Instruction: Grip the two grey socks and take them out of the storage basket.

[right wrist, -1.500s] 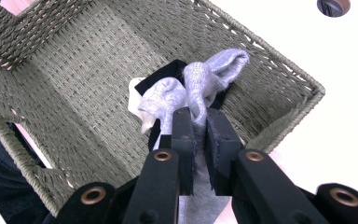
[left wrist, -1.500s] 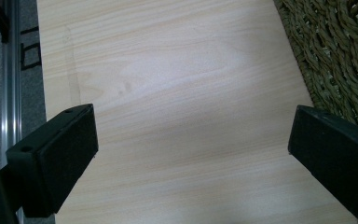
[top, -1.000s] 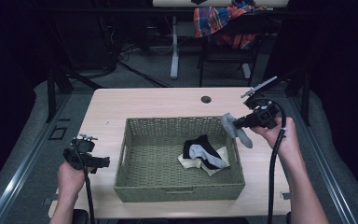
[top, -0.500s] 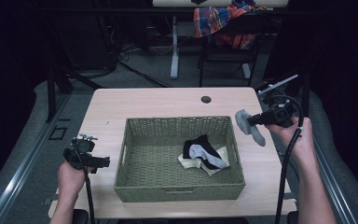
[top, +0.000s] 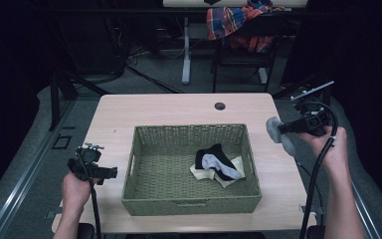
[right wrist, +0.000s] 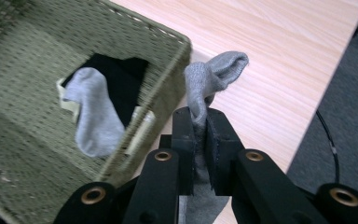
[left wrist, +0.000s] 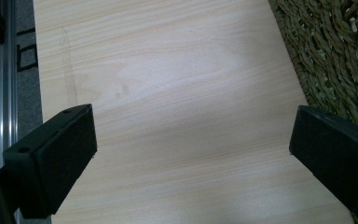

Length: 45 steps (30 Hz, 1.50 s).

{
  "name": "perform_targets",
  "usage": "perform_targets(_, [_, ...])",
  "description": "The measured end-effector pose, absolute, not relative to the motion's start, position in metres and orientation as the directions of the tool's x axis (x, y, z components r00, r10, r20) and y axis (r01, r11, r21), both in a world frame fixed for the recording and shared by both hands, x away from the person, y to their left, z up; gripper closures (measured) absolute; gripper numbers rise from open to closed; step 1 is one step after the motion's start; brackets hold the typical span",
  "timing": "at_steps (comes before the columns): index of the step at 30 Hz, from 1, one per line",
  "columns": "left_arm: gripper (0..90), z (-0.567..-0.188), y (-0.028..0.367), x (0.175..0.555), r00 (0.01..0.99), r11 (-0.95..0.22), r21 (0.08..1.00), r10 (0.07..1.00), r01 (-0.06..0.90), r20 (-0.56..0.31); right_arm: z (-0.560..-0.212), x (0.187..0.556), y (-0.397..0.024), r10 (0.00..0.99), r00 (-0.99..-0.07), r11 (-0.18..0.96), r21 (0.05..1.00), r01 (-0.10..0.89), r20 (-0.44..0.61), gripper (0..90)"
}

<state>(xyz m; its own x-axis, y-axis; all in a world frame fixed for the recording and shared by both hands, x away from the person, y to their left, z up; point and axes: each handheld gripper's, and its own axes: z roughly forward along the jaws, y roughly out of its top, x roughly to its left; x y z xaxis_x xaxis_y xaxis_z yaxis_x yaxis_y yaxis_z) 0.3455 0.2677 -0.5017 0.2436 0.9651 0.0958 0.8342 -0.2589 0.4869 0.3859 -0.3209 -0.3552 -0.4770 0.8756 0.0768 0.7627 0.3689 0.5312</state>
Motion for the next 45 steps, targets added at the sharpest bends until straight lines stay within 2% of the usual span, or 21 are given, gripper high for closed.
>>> perform_targets(10, [0.9,-0.503,0.267,0.347,0.244,-0.263,0.476,0.964,0.839,0.103,-0.381,0.398,-0.341,0.910,-0.406,0.323,0.477,0.818,0.080,84.0])
perform_targets(21, [0.9,-0.503,0.266,0.347,0.248,-0.267,0.477,0.963,0.837,0.104,-0.413,0.411,-0.342,0.912,-0.397,0.324,0.408,0.853,0.105,84.3])
perform_targets(23, [0.9,-0.504,0.266,0.347,0.250,-0.266,0.473,0.963,0.840,0.098,-0.419,0.413,-0.340,0.923,-0.381,0.333,0.380,0.863,0.056,84.3])
perform_targets(29, [0.9,-0.504,0.267,0.348,0.248,-0.267,0.472,0.963,0.840,0.103,-0.438,0.418,-0.333,0.913,-0.403,0.359,0.338,0.870,0.067,84.3])
perform_targets(34, [0.9,-0.503,0.266,0.348,0.248,-0.267,0.474,0.963,0.839,0.103,-0.454,0.422,-0.324,0.909,-0.416,0.390,0.292,0.873,0.029,84.3])
perform_targets(37, [0.9,-0.503,0.266,0.347,0.252,-0.269,0.478,0.963,0.836,0.101,-0.470,0.424,-0.315,0.899,-0.439,0.427,0.222,0.876,0.001,84.1])
perform_targets(38, [0.9,-0.503,0.266,0.347,0.252,-0.269,0.478,0.963,0.836,0.101,-0.476,0.423,-0.314,0.907,-0.420,0.403,0.242,0.883,0.020,84.0])
perform_targets(40, [0.9,-0.503,0.266,0.347,0.250,-0.266,0.477,0.963,0.837,0.098,-0.481,0.425,-0.313,0.902,-0.430,0.415,0.211,0.885,0.030,83.8])
perform_targets(42, [0.9,-0.503,0.266,0.347,0.250,-0.266,0.476,0.963,0.838,0.098,-0.486,0.426,-0.312,0.903,-0.428,0.413,0.197,0.889,0.038,82.5])
perform_targets(44, [0.9,-0.503,0.265,0.348,0.250,-0.268,0.478,0.963,0.836,0.104,-0.490,0.428,-0.312,0.894,-0.442,0.429,0.154,0.890,0.065,77.3])
perform_targets(45, [0.9,-0.503,0.265,0.349,0.248,-0.266,0.477,0.963,0.837,0.101,-0.491,0.427,-0.312,0.901,-0.428,0.412,0.166,0.896,0.076,75.3])
